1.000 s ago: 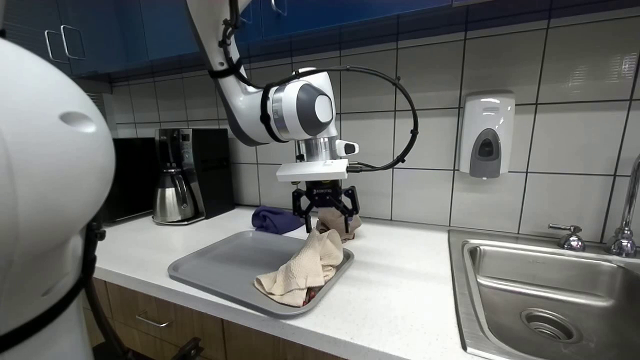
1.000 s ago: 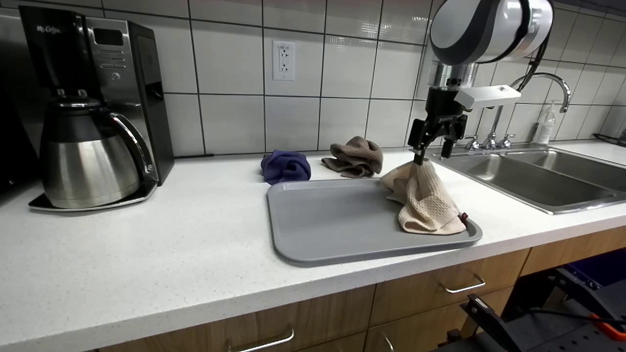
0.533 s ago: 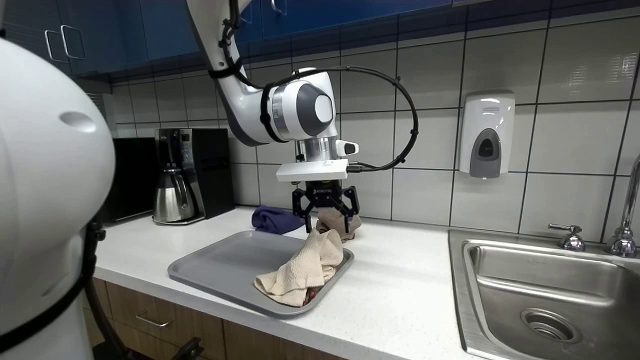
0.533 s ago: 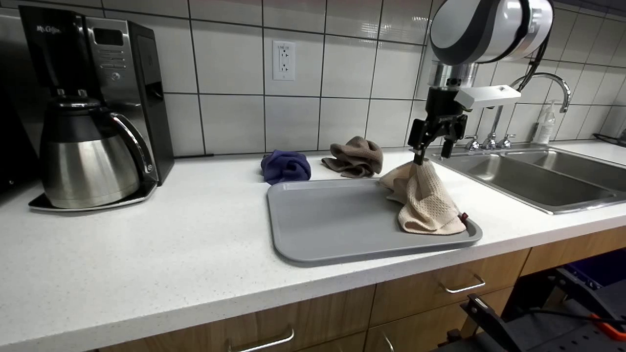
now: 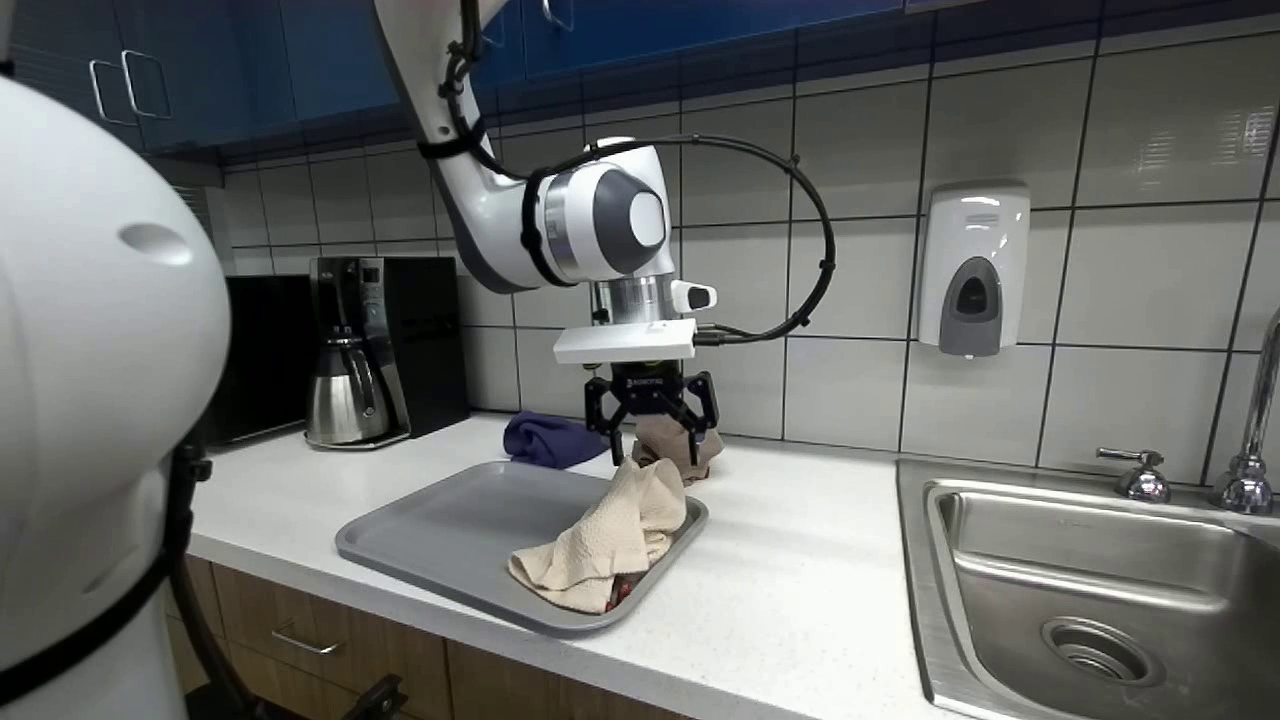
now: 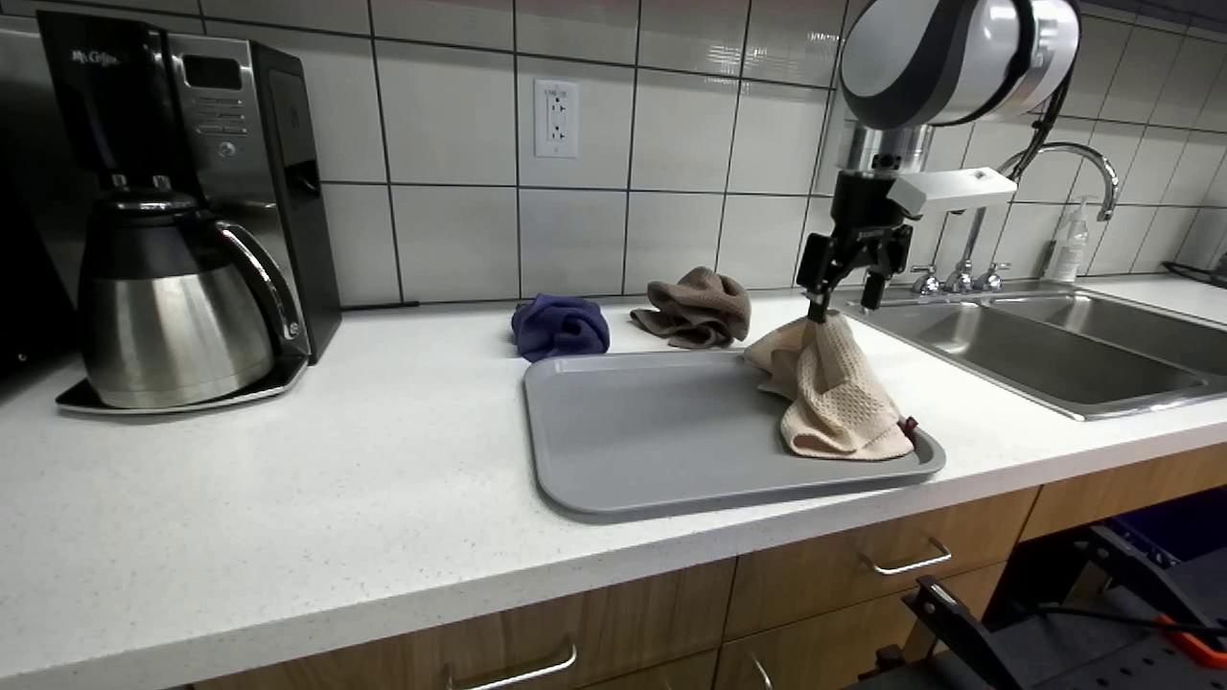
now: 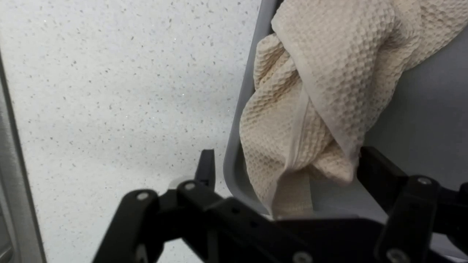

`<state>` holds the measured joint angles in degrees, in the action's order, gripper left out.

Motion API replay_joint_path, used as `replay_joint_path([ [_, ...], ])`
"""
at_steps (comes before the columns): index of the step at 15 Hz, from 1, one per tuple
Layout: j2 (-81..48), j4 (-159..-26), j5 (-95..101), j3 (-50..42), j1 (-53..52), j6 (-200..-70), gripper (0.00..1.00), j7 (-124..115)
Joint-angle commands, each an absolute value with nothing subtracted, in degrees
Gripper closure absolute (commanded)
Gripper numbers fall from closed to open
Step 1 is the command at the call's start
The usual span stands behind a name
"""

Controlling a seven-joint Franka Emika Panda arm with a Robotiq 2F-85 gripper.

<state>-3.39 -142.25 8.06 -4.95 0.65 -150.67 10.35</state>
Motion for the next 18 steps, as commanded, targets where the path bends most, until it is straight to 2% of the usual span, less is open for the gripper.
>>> replay_joint_path([
  [1, -4.53, -139.83, 7.58, -3.65, 1.29, -151.16, 0.00, 11.56],
  [18, -17.49, -124.99, 7.70, -1.11, 1.29, -153.01, 0.00, 12.18],
])
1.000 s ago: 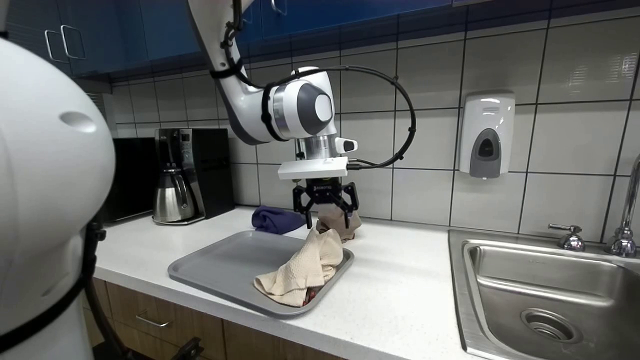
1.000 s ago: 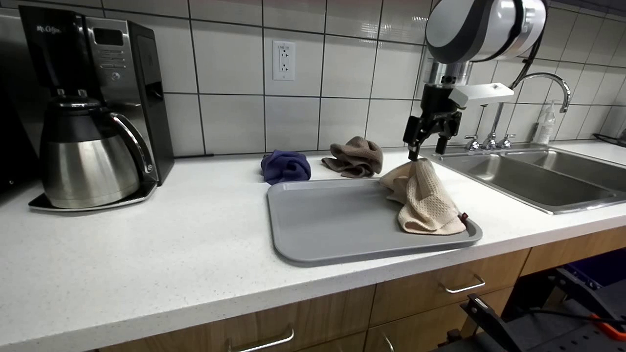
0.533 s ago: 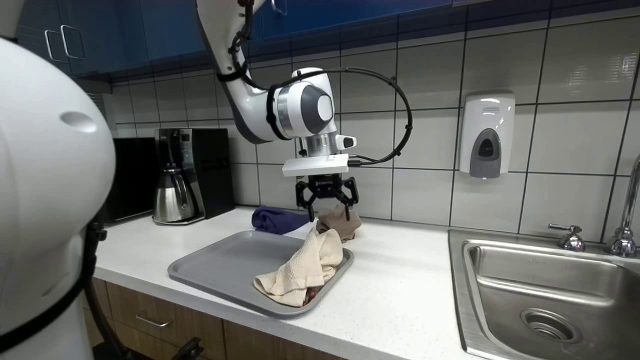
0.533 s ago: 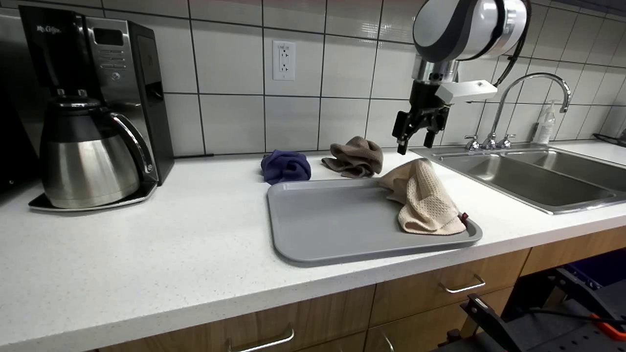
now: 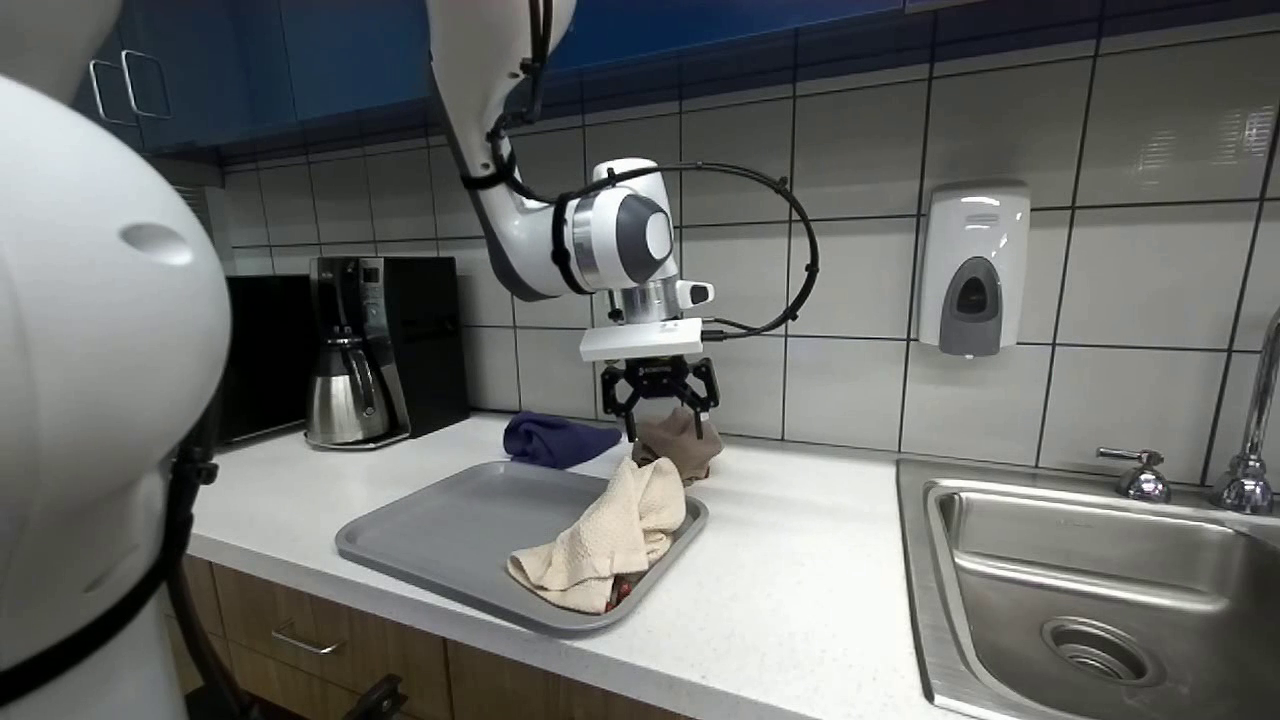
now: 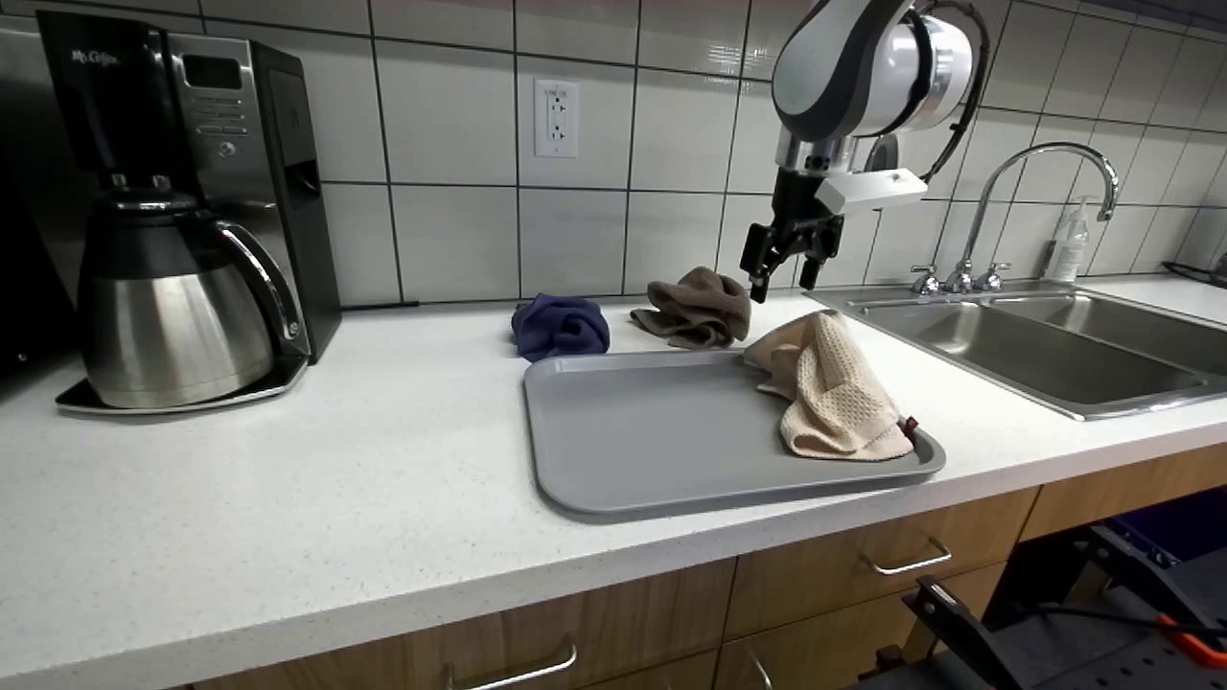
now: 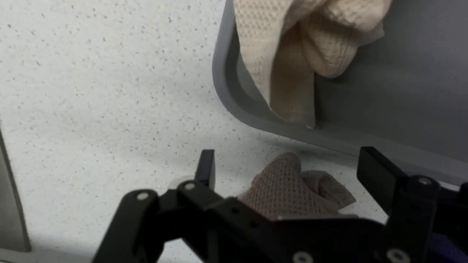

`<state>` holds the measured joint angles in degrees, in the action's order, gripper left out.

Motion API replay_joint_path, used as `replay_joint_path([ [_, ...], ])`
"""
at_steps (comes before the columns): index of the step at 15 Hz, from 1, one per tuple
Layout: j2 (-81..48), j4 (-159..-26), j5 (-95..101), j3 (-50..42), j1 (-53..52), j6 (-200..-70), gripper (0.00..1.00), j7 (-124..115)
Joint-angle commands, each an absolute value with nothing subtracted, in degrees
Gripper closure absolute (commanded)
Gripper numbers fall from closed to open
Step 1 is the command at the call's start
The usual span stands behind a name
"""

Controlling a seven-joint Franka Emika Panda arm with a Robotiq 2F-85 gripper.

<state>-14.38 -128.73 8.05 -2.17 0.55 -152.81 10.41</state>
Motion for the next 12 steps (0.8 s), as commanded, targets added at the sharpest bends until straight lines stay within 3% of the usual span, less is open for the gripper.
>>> replay_joint_path([
  [1, -18.31, -124.11, 7.98, -1.08, 1.25, -153.02, 0.00, 12.15],
  [12, -25.01, -116.59, 9.12, -0.93, 0.56, -152.80, 0.00, 11.44],
])
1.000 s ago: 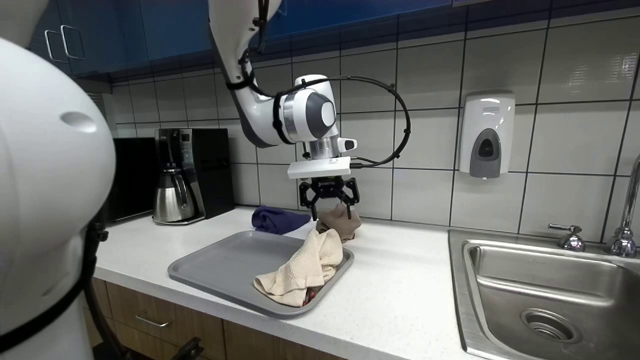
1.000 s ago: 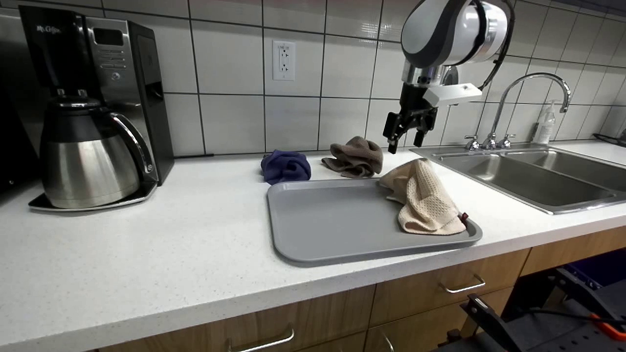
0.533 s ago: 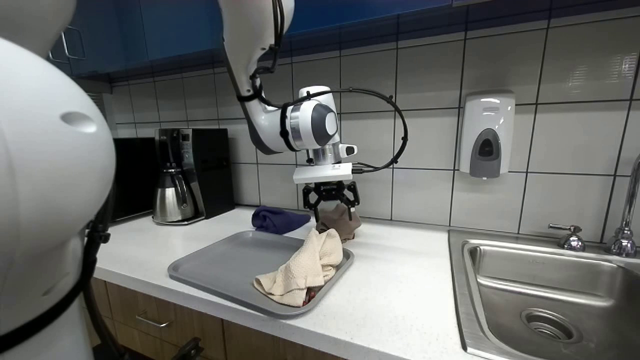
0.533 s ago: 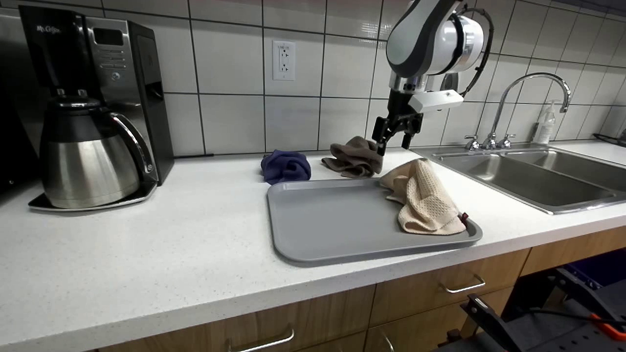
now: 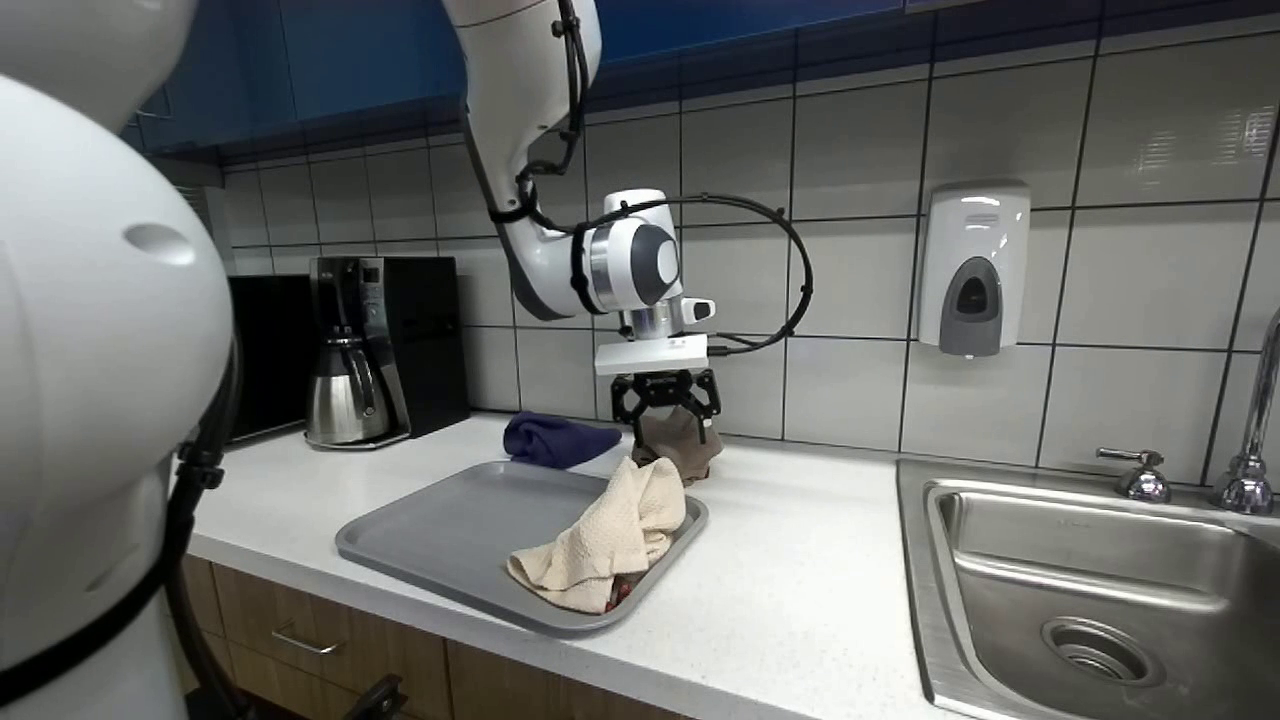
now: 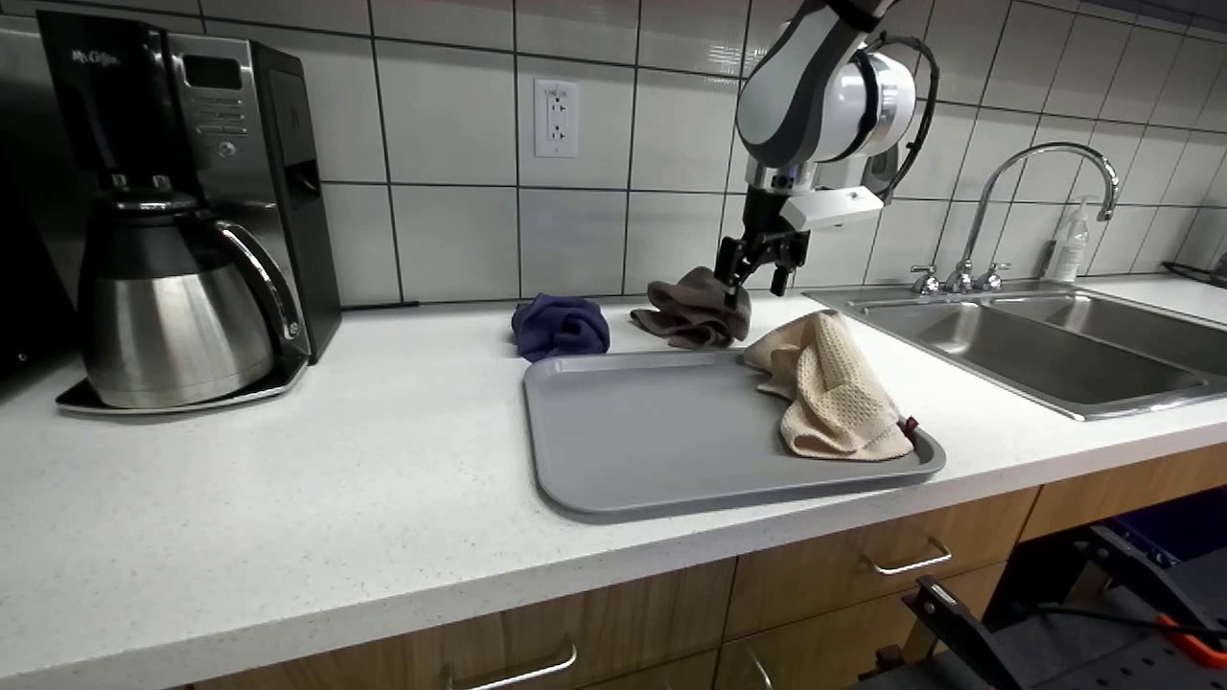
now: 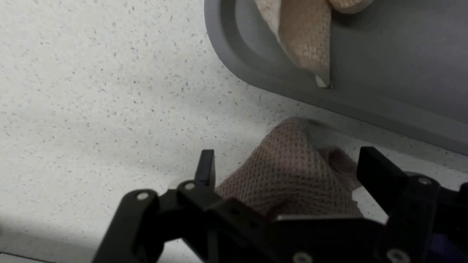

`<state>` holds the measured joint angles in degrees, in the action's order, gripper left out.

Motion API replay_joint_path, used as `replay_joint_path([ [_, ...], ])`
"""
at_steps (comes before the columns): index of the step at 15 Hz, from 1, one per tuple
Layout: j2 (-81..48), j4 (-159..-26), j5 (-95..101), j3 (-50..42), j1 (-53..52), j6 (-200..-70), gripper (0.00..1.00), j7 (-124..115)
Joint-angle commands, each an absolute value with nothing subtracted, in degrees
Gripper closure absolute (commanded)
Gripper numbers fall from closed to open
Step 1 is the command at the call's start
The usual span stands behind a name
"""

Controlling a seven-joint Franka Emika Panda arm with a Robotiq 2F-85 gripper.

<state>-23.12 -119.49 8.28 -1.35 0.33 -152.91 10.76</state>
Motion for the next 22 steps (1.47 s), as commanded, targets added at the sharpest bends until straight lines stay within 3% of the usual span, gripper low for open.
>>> replay_joint_path([
  [1, -25.35, -116.04, 9.16, -0.93, 0.47, -152.73, 0.00, 11.40],
  [22, -38.28, -101.67, 9.25, -0.47, -1.58, -151.77, 0.00, 10.63],
])
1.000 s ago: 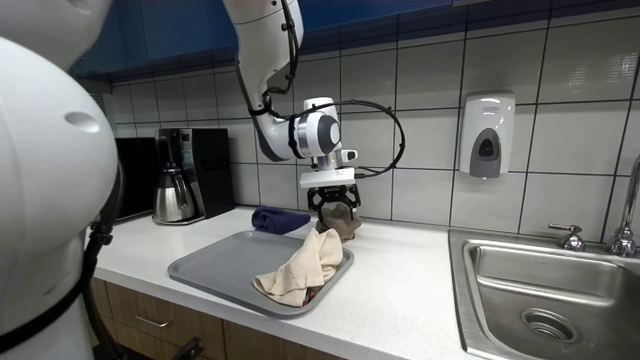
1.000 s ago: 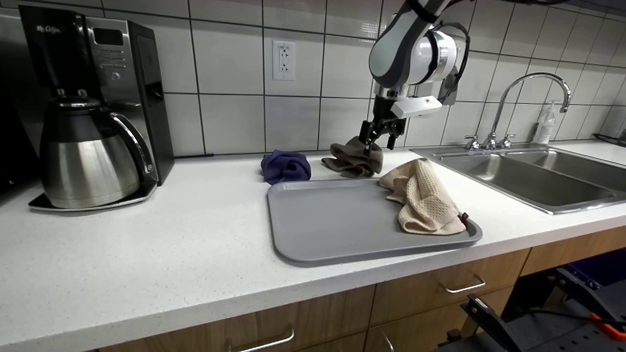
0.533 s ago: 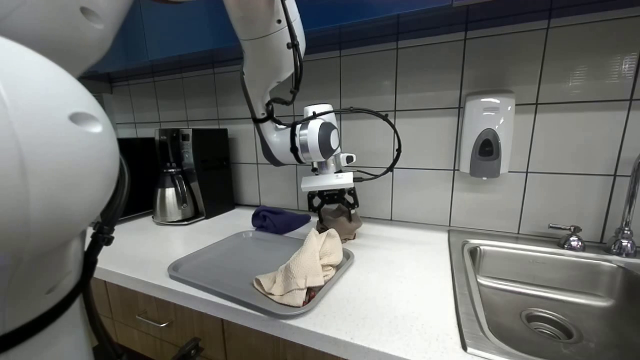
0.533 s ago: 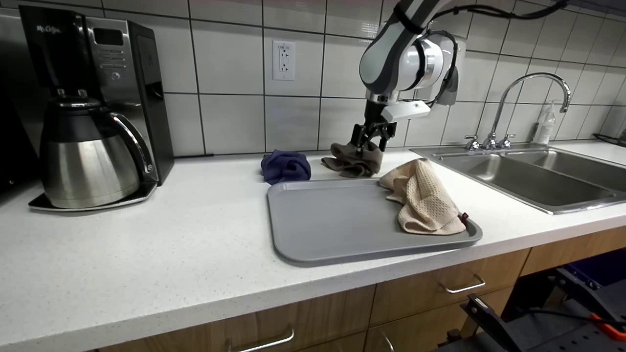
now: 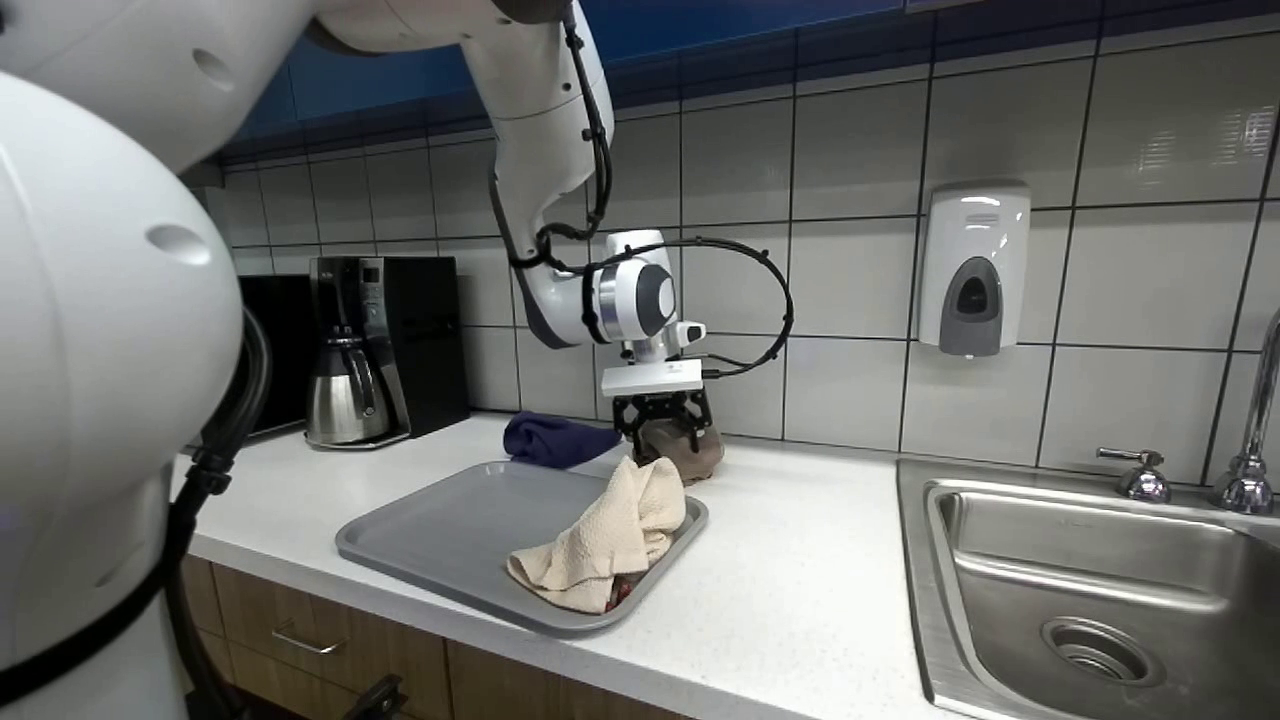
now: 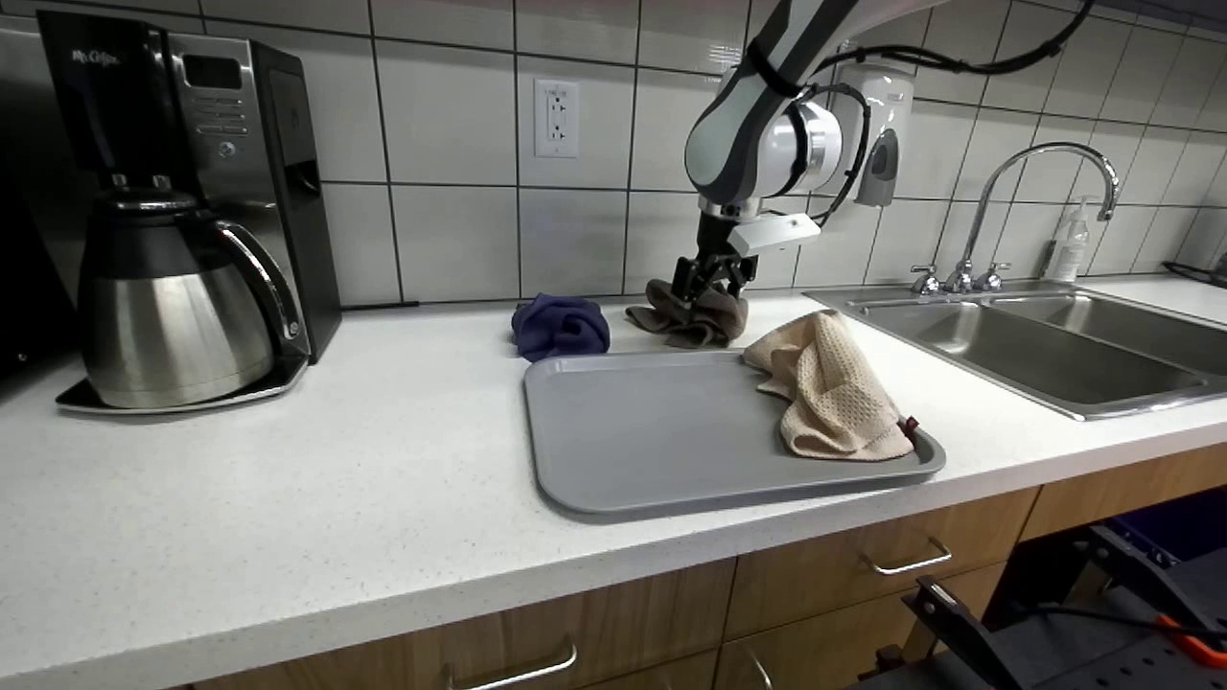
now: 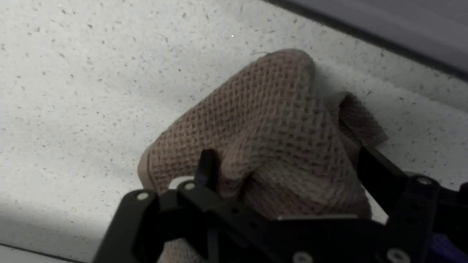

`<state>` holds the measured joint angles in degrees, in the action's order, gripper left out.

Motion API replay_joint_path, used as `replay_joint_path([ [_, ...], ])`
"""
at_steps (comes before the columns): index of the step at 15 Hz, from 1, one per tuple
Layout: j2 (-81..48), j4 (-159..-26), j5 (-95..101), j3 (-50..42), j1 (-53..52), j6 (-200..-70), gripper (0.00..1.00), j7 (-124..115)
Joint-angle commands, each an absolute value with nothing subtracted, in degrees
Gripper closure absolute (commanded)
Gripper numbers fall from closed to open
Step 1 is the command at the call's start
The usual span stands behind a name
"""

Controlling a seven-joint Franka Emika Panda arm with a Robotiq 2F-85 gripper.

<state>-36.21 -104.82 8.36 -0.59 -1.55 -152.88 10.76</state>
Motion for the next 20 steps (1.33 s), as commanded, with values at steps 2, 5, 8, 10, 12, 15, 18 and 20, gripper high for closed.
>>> replay_joint_path([
  [2, -38.83, -101.24, 9.31, -0.53, -1.66, -151.87, 0.00, 10.60],
  [5, -39.39, -100.71, 9.35, -0.62, -1.67, -151.90, 0.00, 10.58],
  [8, -39.52, -100.58, 9.43, -0.62, -1.71, -152.01, 0.00, 10.64],
  [10, -39.63, -100.48, 9.49, -0.62, -1.74, -152.05, 0.26, 10.67],
  [12, -39.71, -100.44, 9.51, -0.60, -1.75, -152.06, 0.42, 10.72],
  [15, -39.62, -100.64, 9.57, -0.51, -1.74, -152.19, 0.65, 10.86],
  [18, -39.55, -100.76, 9.72, -0.51, -1.75, -152.19, 0.89, 10.89],
  [20, -39.46, -100.89, 9.77, -0.51, -1.72, -152.22, 1.00, 10.92],
])
